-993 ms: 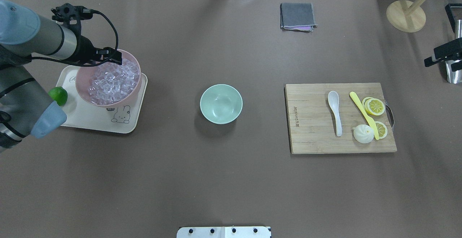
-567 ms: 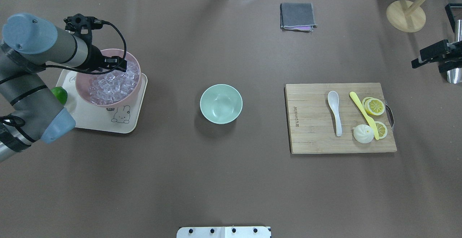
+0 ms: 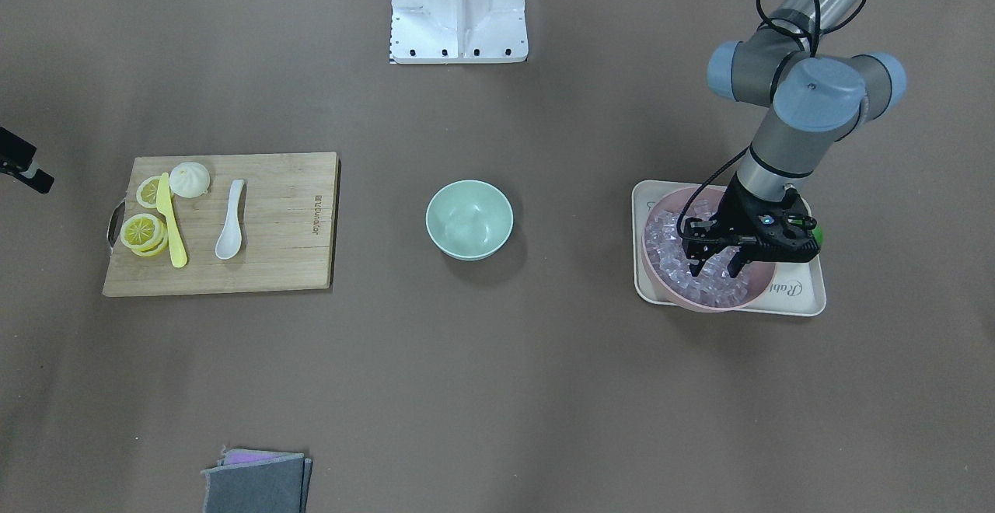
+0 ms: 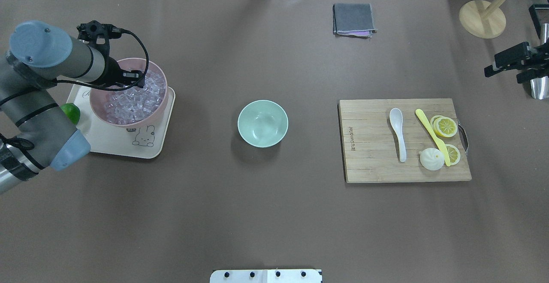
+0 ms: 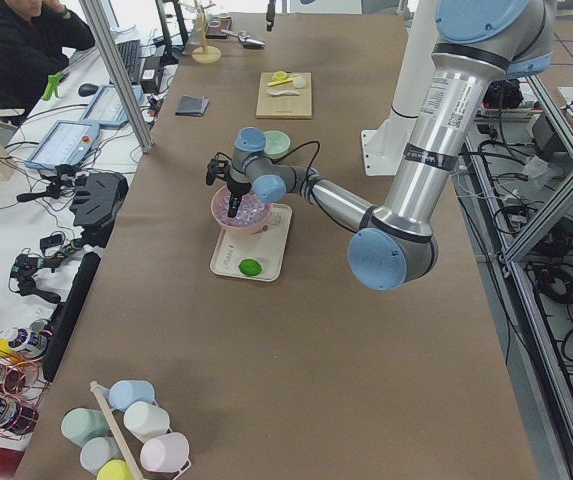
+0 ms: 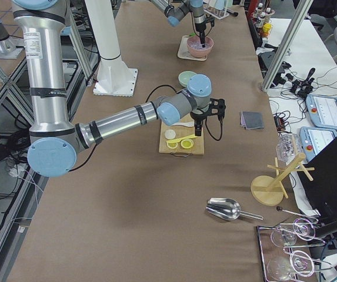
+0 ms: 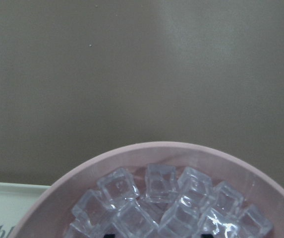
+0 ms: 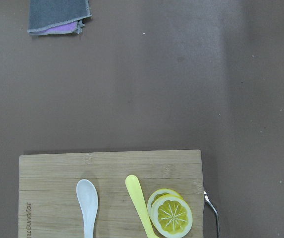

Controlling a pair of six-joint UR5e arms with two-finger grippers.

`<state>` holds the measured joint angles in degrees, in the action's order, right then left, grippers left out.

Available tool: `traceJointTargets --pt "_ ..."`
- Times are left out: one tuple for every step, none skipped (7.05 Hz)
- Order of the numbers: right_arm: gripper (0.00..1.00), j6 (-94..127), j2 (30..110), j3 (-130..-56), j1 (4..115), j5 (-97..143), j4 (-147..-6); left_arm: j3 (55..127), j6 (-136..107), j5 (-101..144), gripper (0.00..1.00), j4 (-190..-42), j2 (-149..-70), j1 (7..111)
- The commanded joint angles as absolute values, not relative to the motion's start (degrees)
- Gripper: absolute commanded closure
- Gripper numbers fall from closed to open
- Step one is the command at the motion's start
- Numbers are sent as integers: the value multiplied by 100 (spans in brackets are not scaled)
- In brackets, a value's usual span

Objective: Put spoon and ice into bowl

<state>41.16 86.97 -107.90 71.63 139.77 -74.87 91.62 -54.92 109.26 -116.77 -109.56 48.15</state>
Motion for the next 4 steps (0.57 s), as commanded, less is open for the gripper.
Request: traceJointTargets --pt "0 4131 8701 -10880 7163 13983 -7488 9176 -5493 10925 47 -11690 -10942 4799" --pt "0 4131 8710 -10924 7172 13983 -7497 9202 -5493 10934 47 -11698 -10890 4790" --pt "0 4131 8736 -10934 7172 13983 -7497 9202 -5493 10925 47 -11690 -10881 4790" --pt "0 4131 8771 -10977 7181 13983 -7497 9228 -5493 10934 48 -11707 -10811 4781"
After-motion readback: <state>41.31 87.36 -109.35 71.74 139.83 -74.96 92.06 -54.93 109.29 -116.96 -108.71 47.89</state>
